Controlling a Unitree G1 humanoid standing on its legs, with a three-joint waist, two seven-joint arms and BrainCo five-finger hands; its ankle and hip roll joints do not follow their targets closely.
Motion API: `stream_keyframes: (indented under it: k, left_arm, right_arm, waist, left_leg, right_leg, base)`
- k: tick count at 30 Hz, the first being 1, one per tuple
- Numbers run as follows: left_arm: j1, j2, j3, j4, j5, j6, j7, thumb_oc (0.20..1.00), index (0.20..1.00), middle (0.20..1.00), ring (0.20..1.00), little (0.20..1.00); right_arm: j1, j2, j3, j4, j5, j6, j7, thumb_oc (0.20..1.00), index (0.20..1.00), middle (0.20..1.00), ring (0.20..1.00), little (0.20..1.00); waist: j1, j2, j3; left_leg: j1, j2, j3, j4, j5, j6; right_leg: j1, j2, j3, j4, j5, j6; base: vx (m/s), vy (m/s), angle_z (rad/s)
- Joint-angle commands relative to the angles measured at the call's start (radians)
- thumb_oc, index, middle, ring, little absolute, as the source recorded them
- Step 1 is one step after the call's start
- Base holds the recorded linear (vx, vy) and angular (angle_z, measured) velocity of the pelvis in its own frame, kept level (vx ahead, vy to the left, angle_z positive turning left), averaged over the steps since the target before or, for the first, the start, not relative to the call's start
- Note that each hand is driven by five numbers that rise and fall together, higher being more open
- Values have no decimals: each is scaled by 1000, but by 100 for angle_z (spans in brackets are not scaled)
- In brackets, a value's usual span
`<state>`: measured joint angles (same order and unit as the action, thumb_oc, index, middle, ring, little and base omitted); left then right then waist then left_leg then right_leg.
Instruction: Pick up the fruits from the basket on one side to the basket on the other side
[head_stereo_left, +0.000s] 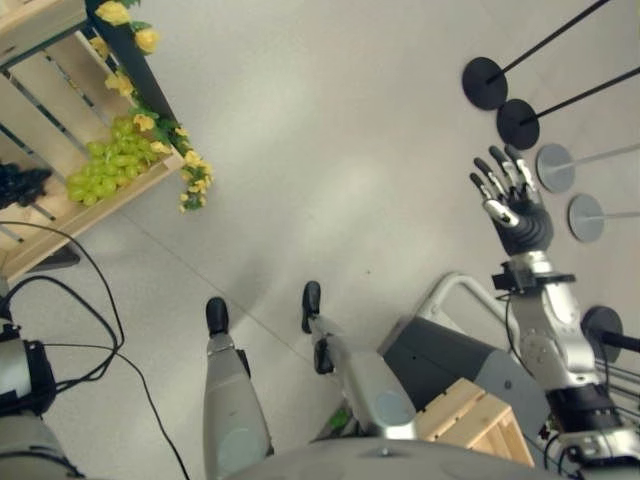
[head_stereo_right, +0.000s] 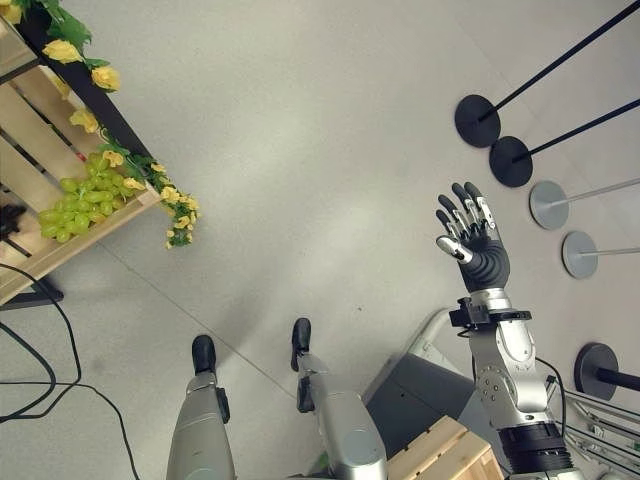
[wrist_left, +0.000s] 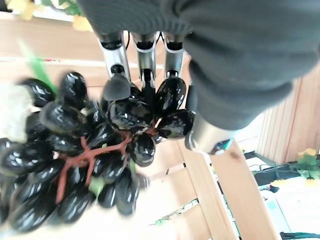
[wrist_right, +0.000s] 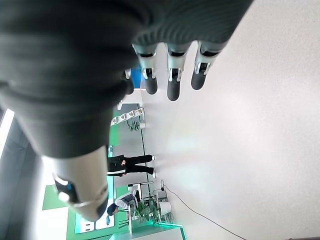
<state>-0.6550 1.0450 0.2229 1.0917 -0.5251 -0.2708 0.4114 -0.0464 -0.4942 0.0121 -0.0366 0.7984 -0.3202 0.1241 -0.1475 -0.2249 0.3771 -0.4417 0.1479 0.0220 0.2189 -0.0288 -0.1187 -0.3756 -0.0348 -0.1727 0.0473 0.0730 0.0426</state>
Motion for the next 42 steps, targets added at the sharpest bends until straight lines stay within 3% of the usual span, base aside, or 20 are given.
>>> stream_keyframes:
  k: [1,26,30,34,35,36,37,38,42]
  left_arm:
    - [-21,83,26,-4,4,-61,4,1000,1000,1000,1000,1000]
    - [24,-8,-14,-48,58,-52,-64,1000,1000,1000,1000,1000]
    - [85,-79,-2,-156,74,-67,-57,1000,1000,1000,1000,1000]
    - [252,-238,54,-353,44,-110,-73,1000,1000,1000,1000,1000]
    - [260,-242,58,-360,46,-108,-71,1000,1000,1000,1000,1000]
    - [356,-322,66,-468,71,-130,-92,1000,1000,1000,1000,1000]
    - [358,-324,68,-470,72,-129,-91,1000,1000,1000,1000,1000]
    - [440,-403,54,-568,101,-141,-115,1000,1000,1000,1000,1000]
    - [567,-505,5,-707,146,-148,-210,1000,1000,1000,1000,1000]
  right_arm:
    - [14,-33,-67,-54,29,-63,7,1000,1000,1000,1000,1000]
    - [8,-22,-99,-52,17,-53,13,1000,1000,1000,1000,1000]
    - [10,-11,-106,-54,14,-52,13,1000,1000,1000,1000,1000]
    - [13,9,-125,-52,-2,-41,3,1000,1000,1000,1000,1000]
    - [14,7,-124,-53,-2,-40,3,1000,1000,1000,1000,1000]
    - [17,13,-139,-47,-11,-38,0,1000,1000,1000,1000,1000]
    - [17,12,-139,-47,-10,-38,0,1000,1000,1000,1000,1000]
    - [15,19,-154,-37,-13,-36,1,1000,1000,1000,1000,1000]
    - [25,25,-189,-14,-32,-28,9,1000,1000,1000,1000,1000]
  waist:
    - [13,2,-47]
    - [24,30,-35]
    - [35,43,-30]
    - [62,65,-26]
    - [60,67,-28]
    - [72,76,-27]
    - [70,76,-28]
    - [82,86,-28]
    - [98,104,-32]
  left_leg:
    - [28,5,-17,79,-63,18]
    - [14,-10,-26,92,-63,22]
    - [19,-20,-28,89,-62,24]
    - [32,-43,-36,71,-50,30]
    - [33,-44,-36,69,-50,30]
    - [48,-54,-38,59,-49,32]
    - [48,-54,-38,58,-48,32]
    - [59,-65,-43,49,-45,34]
    - [88,-80,-49,26,-39,41]
  right_leg:
    - [2,-47,5,128,-102,96]
    - [-10,-63,5,147,-106,90]
    - [-5,-71,2,152,-107,89]
    - [9,-90,-3,154,-106,86]
    - [11,-91,-3,154,-106,86]
    - [24,-99,-5,147,-104,85]
    - [24,-99,-6,147,-104,85]
    - [37,-107,-9,140,-103,84]
    - [68,-122,-17,125,-100,83]
  base:
    - [0,0,0]
    - [0,0,0]
    - [-16,13,2]
    - [-3,11,4]
    - [-18,14,11]
    - [-1,13,8]
    - [-4,23,6]
    - [-3,11,7]
    - [-8,11,18]
